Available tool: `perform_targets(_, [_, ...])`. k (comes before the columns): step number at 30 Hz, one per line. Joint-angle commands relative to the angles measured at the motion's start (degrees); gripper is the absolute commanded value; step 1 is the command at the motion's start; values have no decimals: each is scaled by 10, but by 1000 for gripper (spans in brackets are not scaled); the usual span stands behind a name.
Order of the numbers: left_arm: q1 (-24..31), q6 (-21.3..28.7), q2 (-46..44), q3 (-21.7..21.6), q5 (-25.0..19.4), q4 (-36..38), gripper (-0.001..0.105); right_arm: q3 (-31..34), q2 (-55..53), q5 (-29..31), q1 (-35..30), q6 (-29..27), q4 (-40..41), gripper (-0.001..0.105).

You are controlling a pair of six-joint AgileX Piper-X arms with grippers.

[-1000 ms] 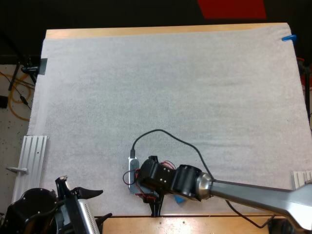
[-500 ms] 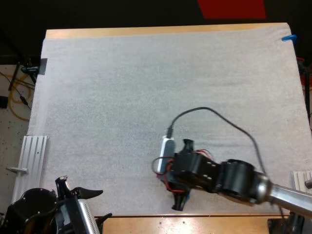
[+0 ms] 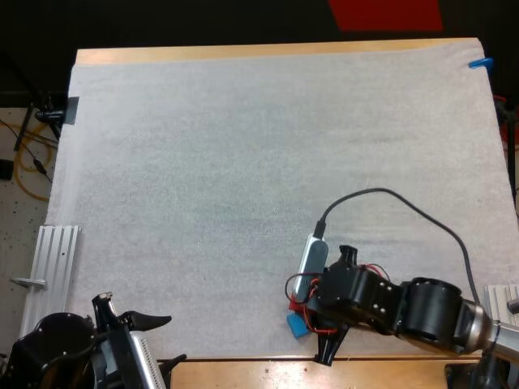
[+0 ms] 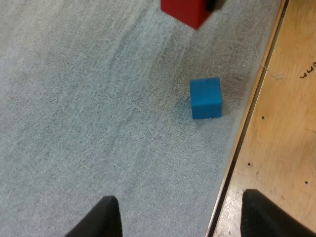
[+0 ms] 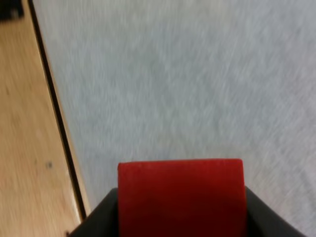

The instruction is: Stack red cube on blue cube

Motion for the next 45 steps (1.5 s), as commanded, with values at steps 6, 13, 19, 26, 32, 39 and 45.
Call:
perform_targets(6, [-4, 4, 1, 0, 1, 2, 52, 83, -1, -9, -2, 21, -90, 17])
perform_targets(13, [-4, 4, 1, 0, 1, 2, 52, 132, 23, -14, -2, 23, -127, 17])
perform_targets(19, [-4, 4, 1, 0, 1, 2, 52, 133, 73, -32, -2, 25, -155, 17])
perform_targets(26, [-4, 4, 1, 0, 1, 2, 52, 133, 116, -32, -2, 25, -171, 17])
perform_targets(32, [-4, 4, 1, 0, 1, 2, 52, 133, 126, -32, -2, 34, -185, 17])
perform_targets(39, [-4, 4, 1, 0, 1, 2, 52, 133, 141, -32, -2, 42, -183, 18])
perform_targets(45, [-4, 4, 1, 0, 1, 2, 52, 135, 141, -27, -2, 57, -183, 33])
